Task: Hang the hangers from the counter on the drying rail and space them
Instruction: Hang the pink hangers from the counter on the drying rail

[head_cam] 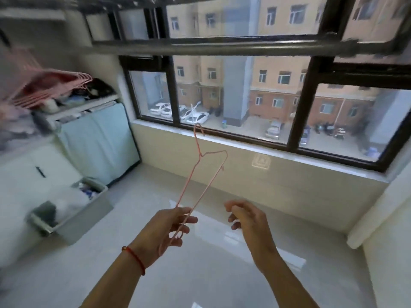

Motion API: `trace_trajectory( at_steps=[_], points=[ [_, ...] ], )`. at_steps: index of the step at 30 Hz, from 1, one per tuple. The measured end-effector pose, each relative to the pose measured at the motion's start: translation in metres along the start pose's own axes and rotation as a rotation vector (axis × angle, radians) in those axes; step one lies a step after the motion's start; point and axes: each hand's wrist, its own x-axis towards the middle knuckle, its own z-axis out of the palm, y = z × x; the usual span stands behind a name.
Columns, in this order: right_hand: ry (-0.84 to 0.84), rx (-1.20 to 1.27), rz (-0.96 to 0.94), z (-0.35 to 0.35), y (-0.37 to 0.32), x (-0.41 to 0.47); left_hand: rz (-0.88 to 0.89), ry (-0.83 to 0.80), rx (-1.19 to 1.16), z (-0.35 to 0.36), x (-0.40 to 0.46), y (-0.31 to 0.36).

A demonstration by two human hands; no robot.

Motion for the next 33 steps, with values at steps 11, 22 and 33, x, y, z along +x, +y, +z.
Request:
trace_trajectory(
  at_steps=[11,22,33],
  points=[
    [-0.142,0.098,-0.027,0.298,-0.047,0.056,0.122,0.13,-0.101,-0.302,0.011,0.057],
    [-0.207,-0.067,-0.238,0.465,-0.057,0.153,0.225,0.144,-0.127,-0.492,0.08,0.168],
    [-0.292,-0.173,-0.354,0.571,-0.087,0.257,0.293,0.156,-0.112,-0.596,0.16,0.259]
  ],
)
